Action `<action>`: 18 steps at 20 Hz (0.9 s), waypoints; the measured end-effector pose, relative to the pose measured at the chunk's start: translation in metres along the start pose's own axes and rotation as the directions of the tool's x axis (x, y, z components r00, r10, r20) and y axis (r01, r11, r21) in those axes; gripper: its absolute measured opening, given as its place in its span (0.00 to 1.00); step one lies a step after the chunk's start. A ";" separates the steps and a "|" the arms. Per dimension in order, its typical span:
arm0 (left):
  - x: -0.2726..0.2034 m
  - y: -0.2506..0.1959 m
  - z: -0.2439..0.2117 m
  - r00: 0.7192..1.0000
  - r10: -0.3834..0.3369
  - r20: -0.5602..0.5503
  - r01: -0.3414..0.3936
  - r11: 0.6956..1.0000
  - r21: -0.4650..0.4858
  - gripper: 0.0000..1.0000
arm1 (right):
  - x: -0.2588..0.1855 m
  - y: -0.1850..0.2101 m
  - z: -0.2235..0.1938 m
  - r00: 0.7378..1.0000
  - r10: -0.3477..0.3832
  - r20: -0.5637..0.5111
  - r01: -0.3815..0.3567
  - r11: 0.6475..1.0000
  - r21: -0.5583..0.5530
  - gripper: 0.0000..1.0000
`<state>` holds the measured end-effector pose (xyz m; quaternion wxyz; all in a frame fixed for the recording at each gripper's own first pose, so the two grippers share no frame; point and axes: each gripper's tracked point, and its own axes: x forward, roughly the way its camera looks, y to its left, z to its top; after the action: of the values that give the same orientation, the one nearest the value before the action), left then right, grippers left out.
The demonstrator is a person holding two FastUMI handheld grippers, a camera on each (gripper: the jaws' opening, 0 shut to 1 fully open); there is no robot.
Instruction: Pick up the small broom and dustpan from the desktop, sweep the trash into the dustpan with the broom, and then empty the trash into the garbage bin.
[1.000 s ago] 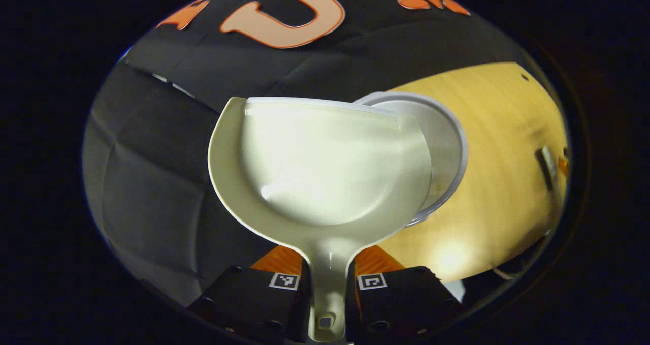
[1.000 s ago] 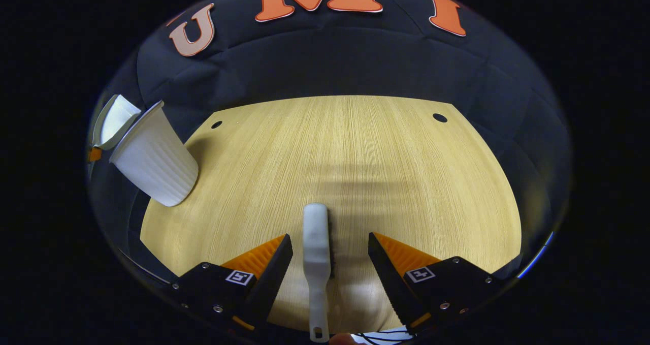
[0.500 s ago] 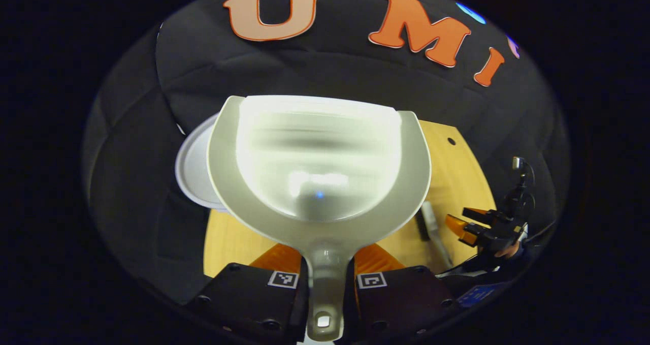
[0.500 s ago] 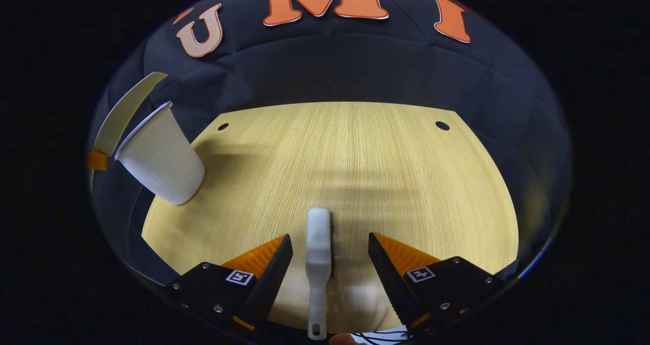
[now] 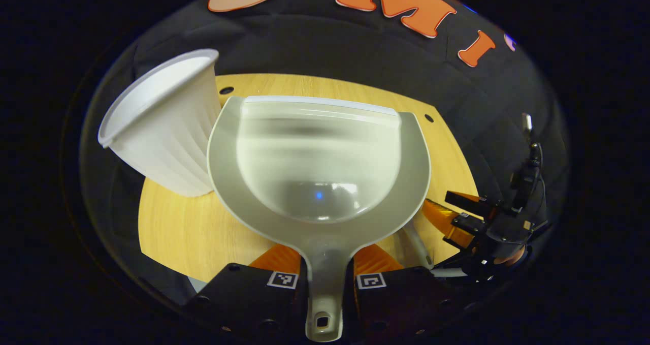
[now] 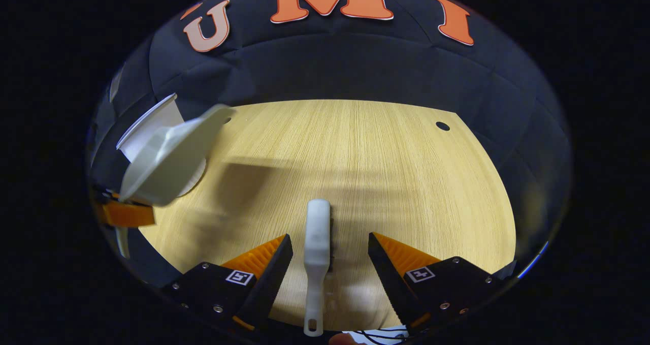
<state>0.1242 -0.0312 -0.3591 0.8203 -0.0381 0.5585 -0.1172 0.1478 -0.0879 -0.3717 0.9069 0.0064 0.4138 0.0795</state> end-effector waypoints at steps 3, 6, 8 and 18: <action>0.042 0.000 -0.030 0.996 0.026 -0.085 -0.027 1.000 -0.010 0.28 | 0.000 -0.002 -0.005 1.000 -0.003 -0.013 0.003 1.000 -0.014 0.93; 0.068 0.005 -0.051 0.987 0.039 -0.156 -0.045 0.998 -0.033 0.28 | 0.001 -0.003 -0.010 1.000 -0.002 -0.030 0.001 1.000 -0.023 0.93; 0.080 0.008 -0.062 0.981 0.052 -0.188 -0.058 0.998 -0.028 0.28 | 0.001 -0.004 -0.013 0.999 -0.006 -0.039 0.005 0.999 -0.032 0.93; 0.095 0.003 -0.080 0.959 0.066 -0.276 -0.088 0.994 -0.066 0.30 | 0.003 -0.012 -0.021 0.998 -0.014 -0.059 0.013 1.000 -0.019 0.93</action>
<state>0.0841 -0.0448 -0.4756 0.7372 -0.0317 0.6715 -0.0675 0.1352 -0.1003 -0.3887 0.8948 -0.0073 0.4397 0.0773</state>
